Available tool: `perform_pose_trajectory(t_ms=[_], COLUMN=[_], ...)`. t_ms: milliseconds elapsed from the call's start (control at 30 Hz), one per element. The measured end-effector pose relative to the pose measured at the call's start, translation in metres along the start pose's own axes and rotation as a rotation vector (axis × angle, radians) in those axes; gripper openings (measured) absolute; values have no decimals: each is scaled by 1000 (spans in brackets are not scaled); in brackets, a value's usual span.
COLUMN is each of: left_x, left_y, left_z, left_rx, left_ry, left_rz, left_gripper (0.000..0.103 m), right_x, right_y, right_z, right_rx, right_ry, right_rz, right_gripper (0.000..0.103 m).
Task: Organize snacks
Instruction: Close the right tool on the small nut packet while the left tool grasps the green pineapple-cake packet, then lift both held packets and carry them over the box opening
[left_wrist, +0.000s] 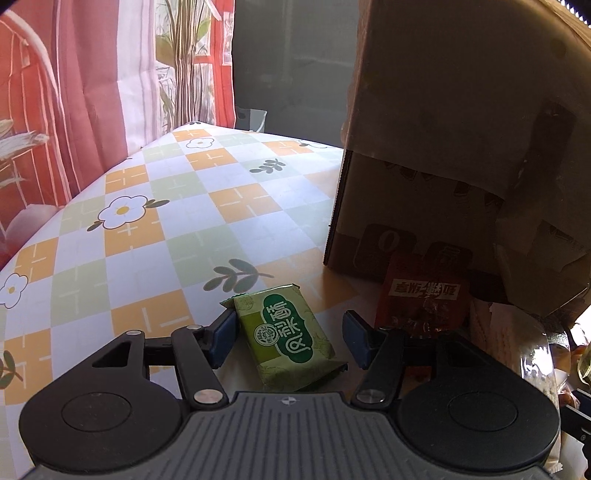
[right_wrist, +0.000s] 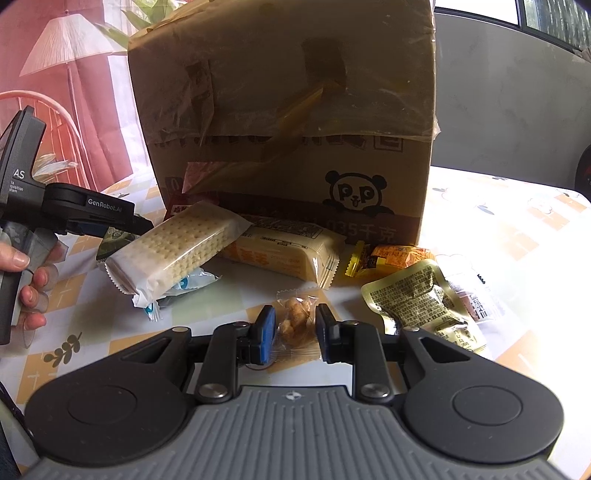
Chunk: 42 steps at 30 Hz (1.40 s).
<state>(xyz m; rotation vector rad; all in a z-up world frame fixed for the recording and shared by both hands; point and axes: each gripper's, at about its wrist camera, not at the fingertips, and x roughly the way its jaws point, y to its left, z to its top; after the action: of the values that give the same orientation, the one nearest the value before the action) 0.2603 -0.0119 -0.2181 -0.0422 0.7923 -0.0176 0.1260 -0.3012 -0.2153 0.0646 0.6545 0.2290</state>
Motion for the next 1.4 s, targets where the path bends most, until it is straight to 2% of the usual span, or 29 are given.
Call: perform_pose_trajectory(t_ms=[67, 200, 333, 567, 800, 933, 1100, 1400], left_x=[-4, -14, -25, -46, -47, -47, -53, -74], left_y=[8, 20, 22, -1, -12, -10, -1, -1], left_z=[-1, -5, -17, -46, -57, -56, -55, -48], left_rx=[-18, -40, -20, 95, 177, 162, 122, 129], left_ry=[-2, 25, 28, -11, -57, -52, -39, -111], left_rz=[-20, -68, -89, -131, -88, -94, -104, -123], left_gripper=[47, 42, 42, 43, 46, 41, 41, 41], right_x=[-1, -1, -1, -1, -1, -1, -2, -14], right_y=[0, -1, -1, -1, -1, -1, -1, 0], right_z=[0, 0, 0, 0, 0, -1, -1, -1], right_rx=[4, 15, 16, 16, 11, 16, 17, 16], right_ry=[-3, -5, -5, 0, 2, 1, 0, -45], right_rz=[0, 3, 4, 2, 0, 3, 10, 20], right_gripper=[26, 26, 26, 26, 26, 26, 26, 26])
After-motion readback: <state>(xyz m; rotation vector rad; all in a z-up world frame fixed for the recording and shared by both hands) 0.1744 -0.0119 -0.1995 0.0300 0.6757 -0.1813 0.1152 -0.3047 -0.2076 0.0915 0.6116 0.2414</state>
